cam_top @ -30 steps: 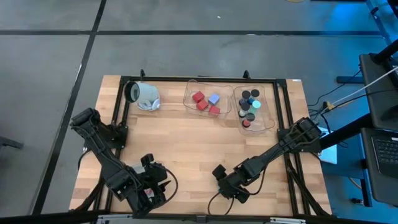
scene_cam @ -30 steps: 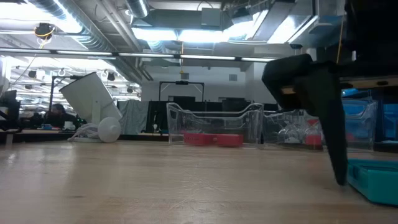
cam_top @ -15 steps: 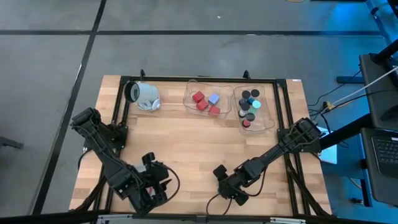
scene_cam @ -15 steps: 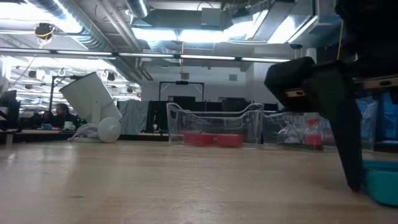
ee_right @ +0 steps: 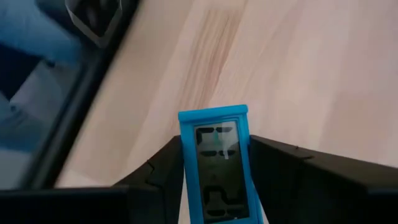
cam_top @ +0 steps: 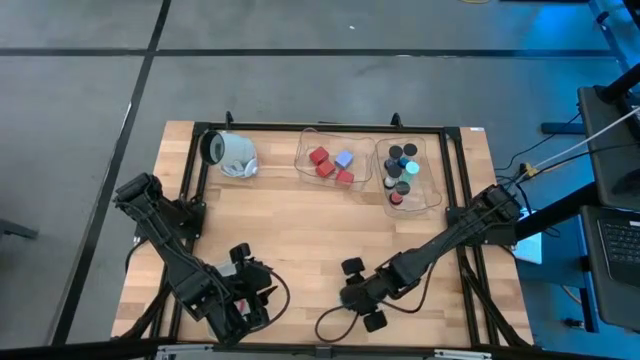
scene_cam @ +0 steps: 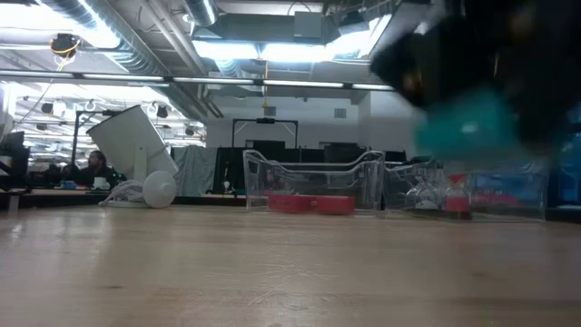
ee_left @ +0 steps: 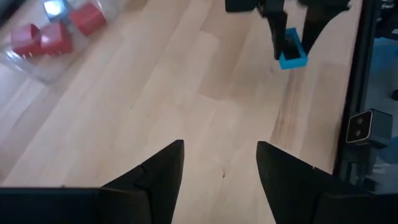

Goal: Pick & Place Office items
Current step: Put the blue digital clock into the gray bin

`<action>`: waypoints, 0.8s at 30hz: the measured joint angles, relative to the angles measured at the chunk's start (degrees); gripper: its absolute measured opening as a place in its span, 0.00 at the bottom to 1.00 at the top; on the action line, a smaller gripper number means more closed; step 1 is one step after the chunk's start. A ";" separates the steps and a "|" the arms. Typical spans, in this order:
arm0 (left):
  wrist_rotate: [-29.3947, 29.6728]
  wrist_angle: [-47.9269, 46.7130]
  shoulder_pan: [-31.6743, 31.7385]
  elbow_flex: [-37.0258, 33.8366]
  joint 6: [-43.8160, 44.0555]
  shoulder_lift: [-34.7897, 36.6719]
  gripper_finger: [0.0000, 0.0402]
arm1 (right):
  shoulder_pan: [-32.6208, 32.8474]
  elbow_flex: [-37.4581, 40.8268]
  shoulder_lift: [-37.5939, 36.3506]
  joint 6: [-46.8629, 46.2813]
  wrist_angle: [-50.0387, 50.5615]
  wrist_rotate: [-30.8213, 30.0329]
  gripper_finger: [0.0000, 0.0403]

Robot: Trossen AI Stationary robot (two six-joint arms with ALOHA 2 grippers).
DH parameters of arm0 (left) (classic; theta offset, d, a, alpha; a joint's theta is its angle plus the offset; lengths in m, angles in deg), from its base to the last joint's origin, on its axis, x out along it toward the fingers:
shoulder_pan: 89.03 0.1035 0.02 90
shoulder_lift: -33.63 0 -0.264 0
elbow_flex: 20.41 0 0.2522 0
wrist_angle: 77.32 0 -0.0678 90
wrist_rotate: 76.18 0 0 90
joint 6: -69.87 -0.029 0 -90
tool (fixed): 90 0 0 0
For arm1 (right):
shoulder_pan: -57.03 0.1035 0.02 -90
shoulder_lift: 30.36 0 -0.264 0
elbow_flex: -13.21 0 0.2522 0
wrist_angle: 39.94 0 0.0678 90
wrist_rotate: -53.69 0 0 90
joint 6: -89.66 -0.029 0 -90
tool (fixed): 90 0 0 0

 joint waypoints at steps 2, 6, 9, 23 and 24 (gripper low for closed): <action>1.22 0.06 0.00 0.00 -1.18 0.00 0.49 | 0.26 -2.01 -1.91 -0.33 1.30 -2.73 0.36; 5.29 0.43 0.00 -0.06 -6.12 0.00 0.49 | 1.16 -5.67 -7.17 -1.16 1.82 -10.69 0.37; 10.08 3.20 0.00 -0.54 -9.26 -0.12 0.49 | 2.37 -7.54 -11.05 -0.95 2.19 -19.14 0.39; 37.65 14.83 7.40 -3.76 3.21 -0.24 0.49 | 4.25 -7.95 -14.81 16.95 8.07 -60.44 0.38; 36.27 16.01 8.37 -3.76 2.02 -0.24 0.49 | 3.86 -7.95 -14.63 17.80 8.06 -60.23 0.38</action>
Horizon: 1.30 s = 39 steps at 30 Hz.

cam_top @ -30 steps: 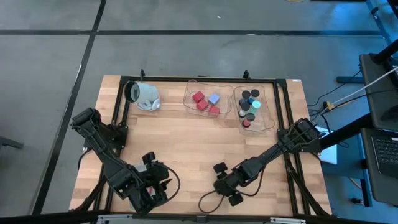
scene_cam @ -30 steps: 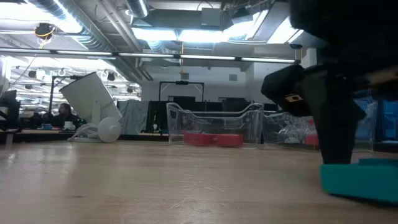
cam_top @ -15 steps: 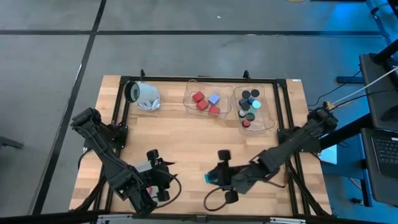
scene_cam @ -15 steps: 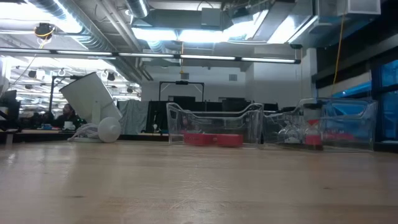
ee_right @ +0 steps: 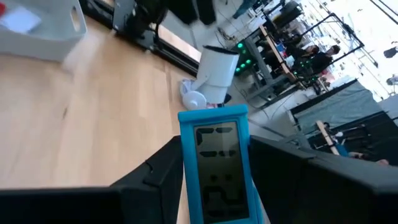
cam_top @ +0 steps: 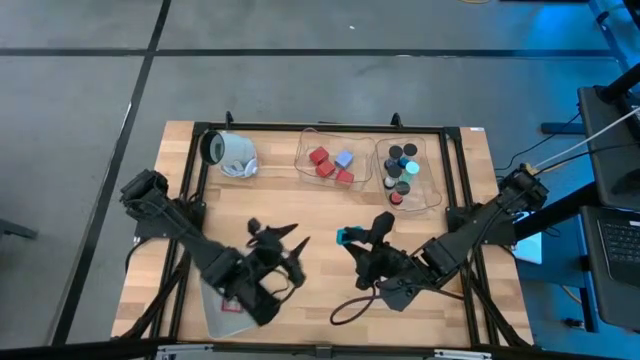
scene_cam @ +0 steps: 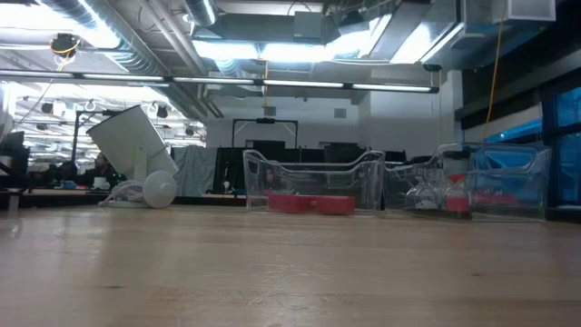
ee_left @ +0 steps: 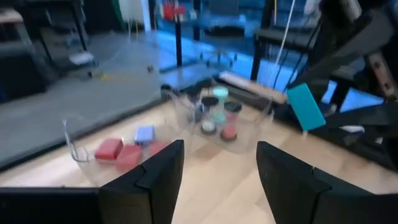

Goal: Pick & Place Office items
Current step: Put the blue digital clock into the gray bin

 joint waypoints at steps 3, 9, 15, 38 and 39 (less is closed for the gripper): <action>-7.94 6.48 3.28 0.00 -7.81 0.00 0.49 | -0.95 0.02 0.08 1.78 -0.02 1.16 0.38; -25.12 26.66 8.42 0.00 -29.02 0.00 0.49 | -1.55 0.02 0.08 3.50 -0.07 1.86 0.38; -31.02 33.64 10.84 0.00 -35.33 0.01 0.44 | -1.34 0.04 0.08 4.22 0.16 2.79 0.38; -32.82 30.87 12.68 0.04 -29.87 1.93 0.63 | 0.39 0.04 0.10 9.35 0.17 -3.05 0.39; -31.44 30.44 12.68 0.04 -28.93 2.08 0.63 | 0.57 0.03 0.10 9.54 0.16 -3.75 0.39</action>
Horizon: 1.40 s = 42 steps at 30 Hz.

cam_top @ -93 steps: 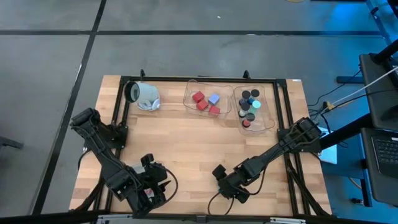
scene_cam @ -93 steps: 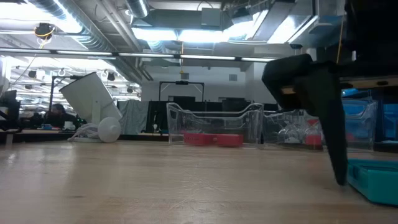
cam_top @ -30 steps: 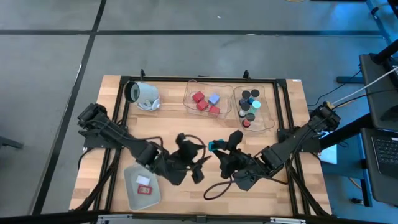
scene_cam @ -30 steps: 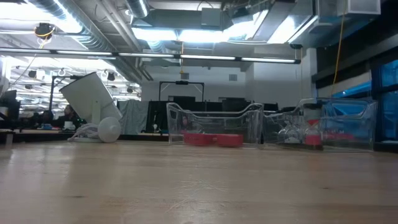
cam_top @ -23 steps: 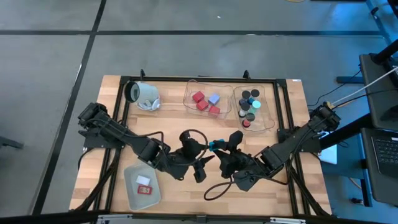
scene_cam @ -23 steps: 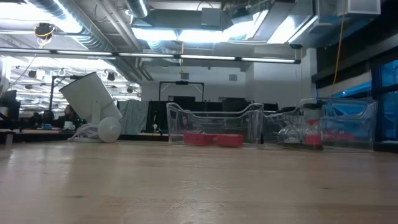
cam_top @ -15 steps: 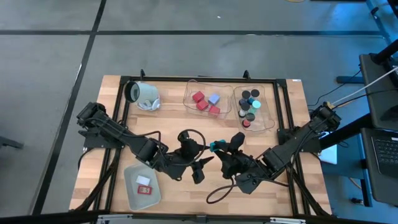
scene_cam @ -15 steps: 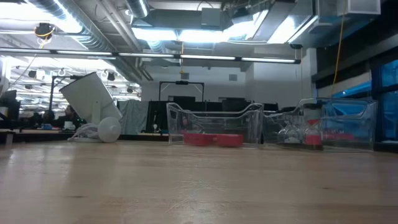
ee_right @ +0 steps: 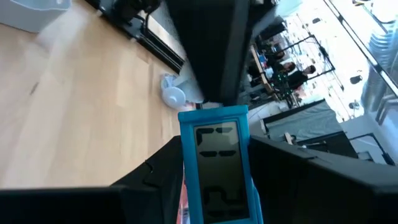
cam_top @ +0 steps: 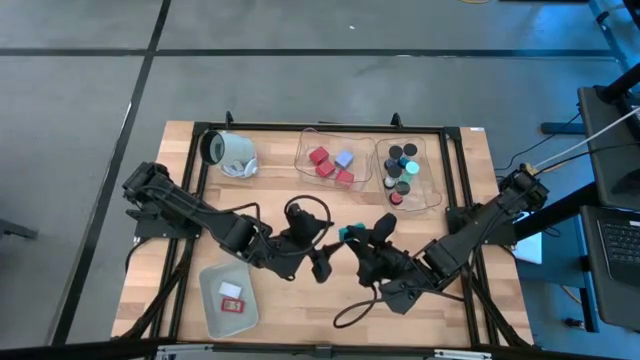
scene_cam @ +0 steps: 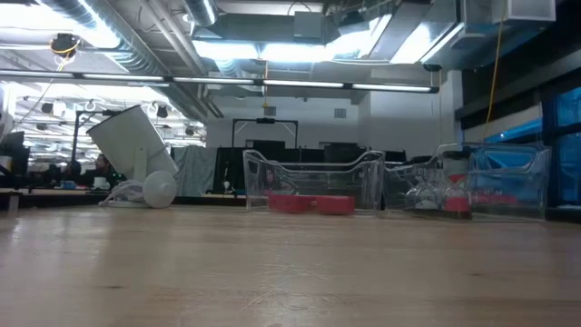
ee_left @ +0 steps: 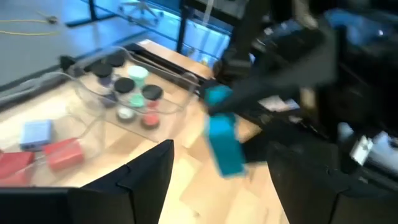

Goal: Pick & Place Office items
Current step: Put the blue digital clock into the gray bin

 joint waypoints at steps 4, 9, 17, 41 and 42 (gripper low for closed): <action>1.67 -0.30 0.41 0.00 0.88 0.15 0.63 | 0.27 0.00 -0.02 0.04 -0.30 0.10 0.39; -1.21 -0.28 2.62 0.00 2.91 -0.40 0.63 | 0.16 0.00 -0.02 0.28 -1.22 0.05 0.39; -9.39 0.57 5.56 0.00 3.97 -0.94 0.59 | 0.16 0.00 -0.02 2.78 -2.98 -1.03 0.39; -16.28 1.68 5.71 0.00 2.54 -0.92 0.16 | 0.23 0.00 -0.02 1.14 -3.31 2.89 0.46; -16.49 1.51 5.68 0.00 2.23 -0.92 0.16 | 0.21 0.00 -0.03 -0.47 -3.43 3.80 0.47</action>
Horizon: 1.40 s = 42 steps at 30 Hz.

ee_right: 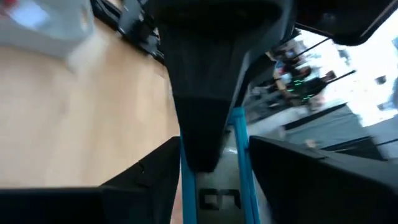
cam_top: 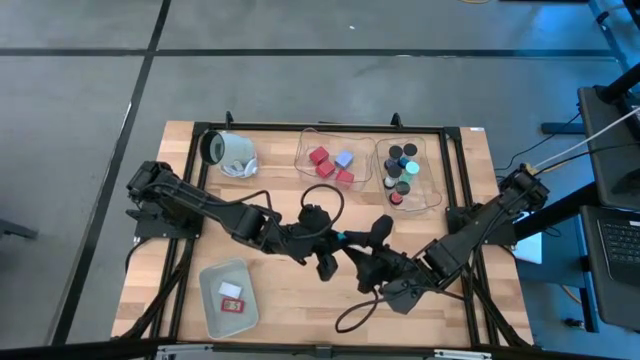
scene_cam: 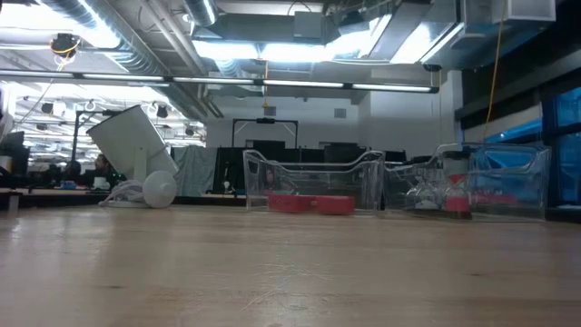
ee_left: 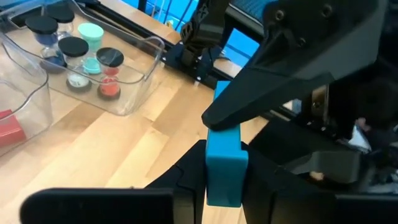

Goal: Pick & Place Office items
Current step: Put the blue digital clock into the gray bin

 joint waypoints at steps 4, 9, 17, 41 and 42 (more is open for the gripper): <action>-1.22 -0.56 0.10 -0.07 -0.51 -0.08 0.16 | -0.07 -0.02 -1.00 -8.79 -0.09 7.17 0.53; -3.99 -1.05 0.34 -0.07 -0.52 -0.09 0.16 | -0.19 -0.02 -4.53 -20.23 0.69 19.88 0.65; -7.07 -8.18 0.88 0.02 -0.94 0.04 0.16 | 0.40 -0.04 -15.21 -42.59 11.55 42.48 0.76; -34.14 -60.31 -23.79 -8.14 49.78 1.14 0.16 | 4.45 0.02 -15.30 -58.38 32.83 37.06 0.69; -34.54 -59.11 -24.19 -9.38 50.08 1.17 0.16 | 4.41 0.02 -15.15 -58.37 32.83 37.07 0.69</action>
